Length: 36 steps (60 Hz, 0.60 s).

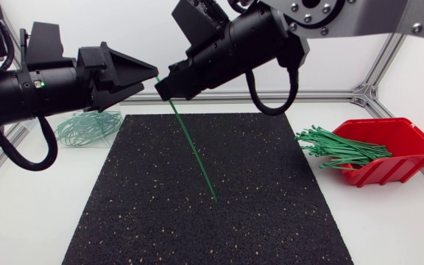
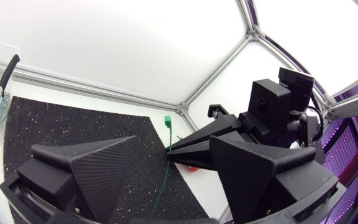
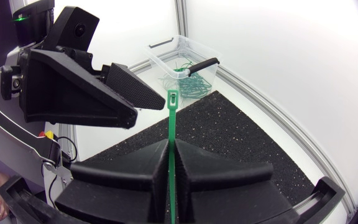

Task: Take a green cable tie from the red box, thread the tail through the head to close it, then place it in the transparent bin on the left.

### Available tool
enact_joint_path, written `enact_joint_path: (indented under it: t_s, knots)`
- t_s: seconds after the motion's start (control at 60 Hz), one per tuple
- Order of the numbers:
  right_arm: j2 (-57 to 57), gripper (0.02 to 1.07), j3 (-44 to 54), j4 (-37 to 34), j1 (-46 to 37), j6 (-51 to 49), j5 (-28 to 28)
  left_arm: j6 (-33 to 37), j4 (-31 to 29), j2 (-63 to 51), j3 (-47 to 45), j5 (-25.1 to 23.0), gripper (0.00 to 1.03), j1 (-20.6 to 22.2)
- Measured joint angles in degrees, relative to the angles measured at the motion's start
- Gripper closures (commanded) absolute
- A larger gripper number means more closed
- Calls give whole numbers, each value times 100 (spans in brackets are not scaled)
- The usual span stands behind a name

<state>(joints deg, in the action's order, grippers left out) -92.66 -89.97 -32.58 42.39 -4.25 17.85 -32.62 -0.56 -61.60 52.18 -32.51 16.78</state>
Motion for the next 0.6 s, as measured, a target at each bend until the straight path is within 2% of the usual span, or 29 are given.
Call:
enact_joint_path:
  t_s: [0.15, 0.283, 0.4, 0.417, 0.483, 0.6]
  knots:
    - [-4, 101, 11, 31, 17, 2, 0, -63, 66, -48, 0, 114, 38, 109]
    - [-4, 101, 17, 85, 26, 7, 24, -85, 166, -55, 0, 262, 48, 229]
    - [-4, 101, 55, 114, 26, 22, 39, -107, 177, -57, -4, 289, 50, 245]
    - [-4, 101, 61, 114, 26, 22, 37, -107, 184, -57, -4, 297, 55, 245]
    - [-4, 101, 87, 114, 26, 24, 39, -131, 221, -59, -7, 350, 62, 245]
    - [-4, 101, 96, 116, 26, 26, 39, -170, 262, -59, -39, 413, 63, 245]
